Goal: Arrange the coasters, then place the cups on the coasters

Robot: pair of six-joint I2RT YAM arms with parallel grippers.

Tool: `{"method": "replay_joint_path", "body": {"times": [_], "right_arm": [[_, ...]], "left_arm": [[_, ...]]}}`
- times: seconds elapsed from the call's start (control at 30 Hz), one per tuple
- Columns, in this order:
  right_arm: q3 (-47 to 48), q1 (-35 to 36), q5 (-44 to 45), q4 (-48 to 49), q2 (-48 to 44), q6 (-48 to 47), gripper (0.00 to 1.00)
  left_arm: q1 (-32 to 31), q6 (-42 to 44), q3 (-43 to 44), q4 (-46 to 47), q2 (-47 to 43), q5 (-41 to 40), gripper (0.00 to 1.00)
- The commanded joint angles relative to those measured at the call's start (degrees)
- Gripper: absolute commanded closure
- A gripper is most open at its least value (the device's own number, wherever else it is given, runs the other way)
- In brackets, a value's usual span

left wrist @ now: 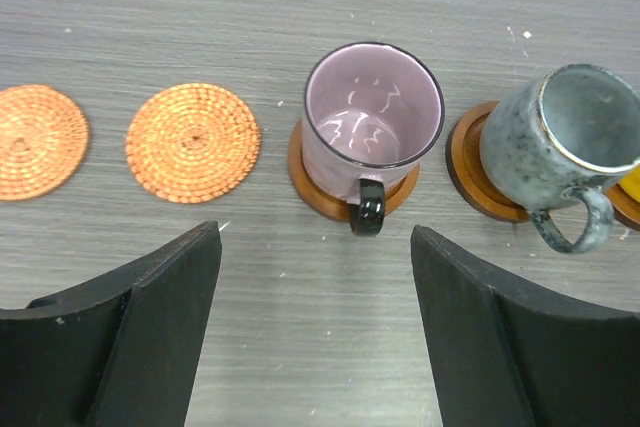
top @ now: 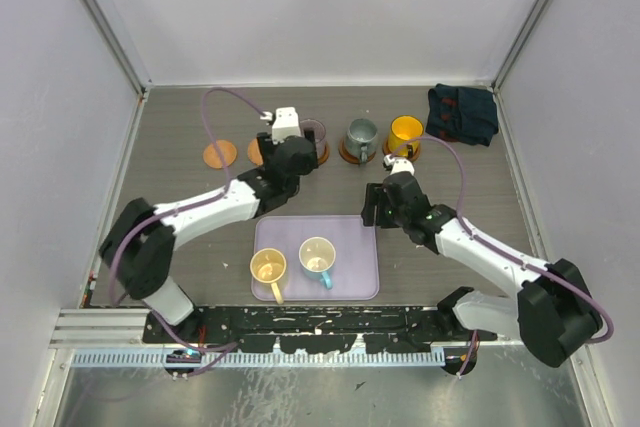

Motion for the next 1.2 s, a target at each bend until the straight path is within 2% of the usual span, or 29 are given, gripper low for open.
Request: {"method": "replay_joint_path", "body": {"times": [0.0,0.2,0.4,0.53,0.77,0.9,1.17], "right_arm": [[3.4,0.7,1.9,-1.9,-4.4,-1.3,0.33],[5.2,4.7,1.8,-6.3,-8.8,-1.7,0.33],[8.1,14.7,3.1,-10.6,-11.0,-2.1,0.32],[9.5,18.8,1.0,-11.0,-11.8,-3.3,0.28],[11.3,20.6,-4.3,-12.8,-10.3,-6.0,0.28],[11.7,22.5,-5.1,-13.9,-9.4,-6.0,0.26],[11.3,26.0,-4.8,-14.9,-7.6,-5.2,0.19]], "left_arm": [[-0.4,2.0,-4.7,-4.4,-11.1,-0.4,0.22],[-1.5,1.0,-12.8,-15.3,-27.2,6.8,0.23],[-4.3,-1.3,-17.8,-26.6,-39.0,12.6,0.24],[-5.1,-6.9,-19.5,-35.2,-45.5,14.3,0.23],[-5.7,-15.0,-23.8,-44.0,-57.5,19.2,0.24],[-6.2,-19.0,-25.5,-46.5,-60.9,21.6,0.27],[-10.6,-23.0,-26.2,-50.4,-60.0,25.0,0.27]]}}
